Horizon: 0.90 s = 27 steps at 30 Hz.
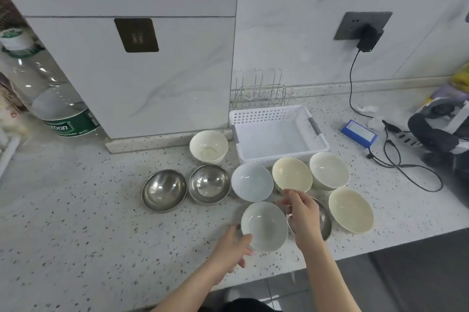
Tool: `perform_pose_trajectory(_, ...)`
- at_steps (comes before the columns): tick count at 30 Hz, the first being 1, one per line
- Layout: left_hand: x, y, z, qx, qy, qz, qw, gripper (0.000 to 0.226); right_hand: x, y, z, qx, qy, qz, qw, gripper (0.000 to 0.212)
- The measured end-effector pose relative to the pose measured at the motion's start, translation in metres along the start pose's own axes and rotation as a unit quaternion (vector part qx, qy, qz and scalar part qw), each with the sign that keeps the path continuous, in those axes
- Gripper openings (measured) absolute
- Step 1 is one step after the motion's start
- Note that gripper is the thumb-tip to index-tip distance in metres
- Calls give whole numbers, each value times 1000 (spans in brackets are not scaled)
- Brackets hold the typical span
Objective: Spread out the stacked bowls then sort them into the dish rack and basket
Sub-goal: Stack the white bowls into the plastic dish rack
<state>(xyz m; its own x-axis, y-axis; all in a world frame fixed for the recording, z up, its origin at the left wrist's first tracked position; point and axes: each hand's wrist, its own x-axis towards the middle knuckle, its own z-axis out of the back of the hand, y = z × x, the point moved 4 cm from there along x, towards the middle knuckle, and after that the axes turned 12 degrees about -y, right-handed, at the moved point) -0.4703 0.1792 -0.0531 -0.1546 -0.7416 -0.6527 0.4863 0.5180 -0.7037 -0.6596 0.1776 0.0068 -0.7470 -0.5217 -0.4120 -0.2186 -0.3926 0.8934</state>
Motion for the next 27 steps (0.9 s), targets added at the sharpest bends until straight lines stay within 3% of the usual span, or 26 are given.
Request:
perform_pose_trajectory(8, 0, -6, -8, -72, -67, -16, 995, 22, 16, -10, 13, -34, 5, -2, 999, 21)
perform_pose_trajectory(14, -8, 1, 19, -109, -124, -22, 986, 20, 21, -17, -3, -105, 40, 3, 994, 17)
perform_pose_trajectory(19, -15, 7, 43, -137, -171, -19, 976, 20, 15, -25, -22, -207, 66, 2, 976, 26)
perform_pose_trajectory(27, -22, 18, 82, -220, -222, 0, 950, 23, 9, -35, -54, -187, 101, -66, 975, 26)
